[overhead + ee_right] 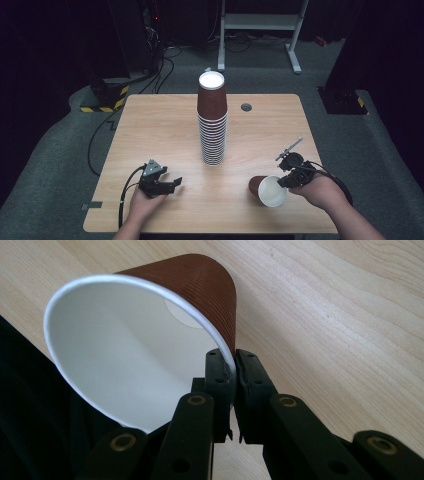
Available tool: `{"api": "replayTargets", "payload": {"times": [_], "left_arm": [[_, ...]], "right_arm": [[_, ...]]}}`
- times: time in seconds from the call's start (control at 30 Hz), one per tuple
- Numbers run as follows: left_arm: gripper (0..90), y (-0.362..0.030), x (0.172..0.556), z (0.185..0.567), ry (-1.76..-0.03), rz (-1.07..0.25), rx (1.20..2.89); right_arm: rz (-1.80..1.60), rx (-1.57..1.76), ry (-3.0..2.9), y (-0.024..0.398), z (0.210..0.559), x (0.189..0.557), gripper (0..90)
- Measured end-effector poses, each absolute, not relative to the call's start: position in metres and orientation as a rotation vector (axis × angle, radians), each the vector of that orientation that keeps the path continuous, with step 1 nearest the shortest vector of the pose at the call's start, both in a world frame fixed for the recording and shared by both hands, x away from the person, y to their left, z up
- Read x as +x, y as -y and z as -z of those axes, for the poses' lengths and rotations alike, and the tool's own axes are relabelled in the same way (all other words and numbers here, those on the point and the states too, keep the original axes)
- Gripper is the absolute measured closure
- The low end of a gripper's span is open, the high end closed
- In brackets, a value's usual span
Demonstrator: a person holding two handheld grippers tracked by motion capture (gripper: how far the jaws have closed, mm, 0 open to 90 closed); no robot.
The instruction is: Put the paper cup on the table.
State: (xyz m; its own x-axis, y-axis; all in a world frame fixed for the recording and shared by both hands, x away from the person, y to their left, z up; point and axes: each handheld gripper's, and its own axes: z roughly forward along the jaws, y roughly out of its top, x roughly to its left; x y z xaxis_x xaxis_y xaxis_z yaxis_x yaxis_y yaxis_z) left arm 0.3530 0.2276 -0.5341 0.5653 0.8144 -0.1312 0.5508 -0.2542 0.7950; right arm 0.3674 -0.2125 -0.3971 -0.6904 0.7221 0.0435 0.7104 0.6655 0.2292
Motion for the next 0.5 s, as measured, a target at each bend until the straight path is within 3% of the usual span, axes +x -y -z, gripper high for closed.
{"api": "replayTargets", "payload": {"times": [0.5], "left_arm": [[20.5,-0.2275,0.3530,0.5341,-1.100,-0.389,1.944]], "right_arm": [[-0.440,1.206,-2.733,0.2089,0.3920,0.3730,75.2]]}}
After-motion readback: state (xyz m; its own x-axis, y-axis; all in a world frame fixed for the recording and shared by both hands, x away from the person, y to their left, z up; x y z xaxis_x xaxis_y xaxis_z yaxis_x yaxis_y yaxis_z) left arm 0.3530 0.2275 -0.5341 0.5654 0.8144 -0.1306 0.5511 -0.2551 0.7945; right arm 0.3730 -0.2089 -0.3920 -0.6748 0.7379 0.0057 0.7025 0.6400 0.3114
